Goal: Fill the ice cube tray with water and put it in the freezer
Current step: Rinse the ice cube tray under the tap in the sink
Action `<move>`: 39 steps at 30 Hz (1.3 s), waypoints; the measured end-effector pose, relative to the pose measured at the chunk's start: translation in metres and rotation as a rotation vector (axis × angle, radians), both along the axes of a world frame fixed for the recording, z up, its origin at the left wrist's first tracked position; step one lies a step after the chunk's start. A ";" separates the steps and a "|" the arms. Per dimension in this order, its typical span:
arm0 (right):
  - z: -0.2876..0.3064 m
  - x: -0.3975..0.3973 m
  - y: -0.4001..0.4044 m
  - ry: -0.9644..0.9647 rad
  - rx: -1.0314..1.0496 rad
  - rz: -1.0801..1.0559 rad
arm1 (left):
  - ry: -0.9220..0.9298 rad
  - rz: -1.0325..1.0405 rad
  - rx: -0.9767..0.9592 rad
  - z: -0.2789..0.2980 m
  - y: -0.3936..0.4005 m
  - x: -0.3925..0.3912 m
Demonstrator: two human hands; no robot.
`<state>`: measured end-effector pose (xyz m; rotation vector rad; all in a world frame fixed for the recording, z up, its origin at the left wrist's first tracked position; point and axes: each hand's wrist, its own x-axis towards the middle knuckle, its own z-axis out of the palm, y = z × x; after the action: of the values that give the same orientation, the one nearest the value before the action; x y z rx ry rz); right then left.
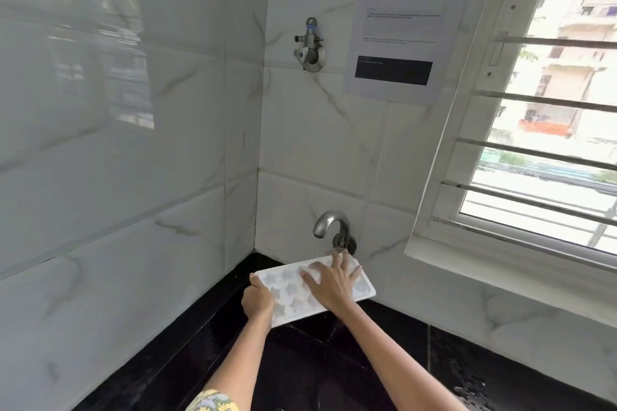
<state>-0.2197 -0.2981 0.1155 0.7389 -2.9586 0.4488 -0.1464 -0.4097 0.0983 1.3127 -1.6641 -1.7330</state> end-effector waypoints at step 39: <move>0.000 0.004 -0.004 0.035 0.092 0.116 | 0.010 0.027 -0.056 0.006 -0.017 0.038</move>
<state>-0.2159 -0.3022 0.1151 0.9216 -2.9314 0.3046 -0.1079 -0.4272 0.1043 1.2936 -1.6691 -1.6630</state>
